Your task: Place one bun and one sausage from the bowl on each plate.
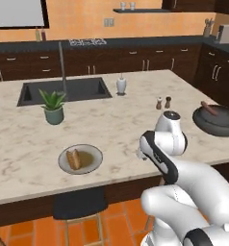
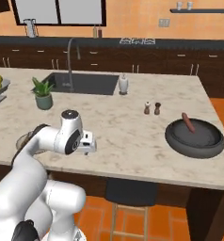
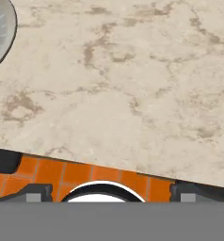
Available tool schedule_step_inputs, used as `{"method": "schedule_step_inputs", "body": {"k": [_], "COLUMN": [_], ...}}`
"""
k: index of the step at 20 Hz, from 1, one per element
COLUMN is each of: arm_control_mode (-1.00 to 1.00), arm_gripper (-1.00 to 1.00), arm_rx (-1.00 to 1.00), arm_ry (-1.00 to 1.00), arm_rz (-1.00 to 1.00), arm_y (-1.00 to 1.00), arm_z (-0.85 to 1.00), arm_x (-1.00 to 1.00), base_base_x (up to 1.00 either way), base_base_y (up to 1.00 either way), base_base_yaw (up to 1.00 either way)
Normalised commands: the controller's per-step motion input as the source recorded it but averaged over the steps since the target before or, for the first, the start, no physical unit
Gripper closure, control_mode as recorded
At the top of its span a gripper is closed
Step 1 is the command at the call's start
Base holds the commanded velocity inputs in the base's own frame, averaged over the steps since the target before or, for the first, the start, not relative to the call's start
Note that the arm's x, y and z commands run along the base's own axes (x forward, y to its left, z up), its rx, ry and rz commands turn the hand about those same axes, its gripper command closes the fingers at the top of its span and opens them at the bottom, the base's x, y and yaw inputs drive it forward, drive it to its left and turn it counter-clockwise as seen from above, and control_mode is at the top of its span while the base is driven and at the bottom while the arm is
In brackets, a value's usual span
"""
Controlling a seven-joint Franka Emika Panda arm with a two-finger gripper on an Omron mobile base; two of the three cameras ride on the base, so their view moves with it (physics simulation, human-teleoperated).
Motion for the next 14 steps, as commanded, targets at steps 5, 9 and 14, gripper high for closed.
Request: {"method": "schedule_step_inputs", "body": {"k": [5,9,14], "arm_control_mode": [1.0,1.0,1.0], "arm_gripper": [-1.0,-1.0,-1.0], "arm_rx": [0.0,0.0,0.0], "arm_ry": [0.0,0.0,0.0], "arm_rz": [0.0,0.0,0.0], "arm_y": [0.0,0.0,0.0], "arm_z": [0.0,0.0,0.0], "arm_x": [0.0,0.0,0.0], "base_base_x": [0.0,0.0,0.03], "base_base_y": [-0.94,-0.96,-0.87], "base_base_yaw": [0.0,0.0,0.0]}}
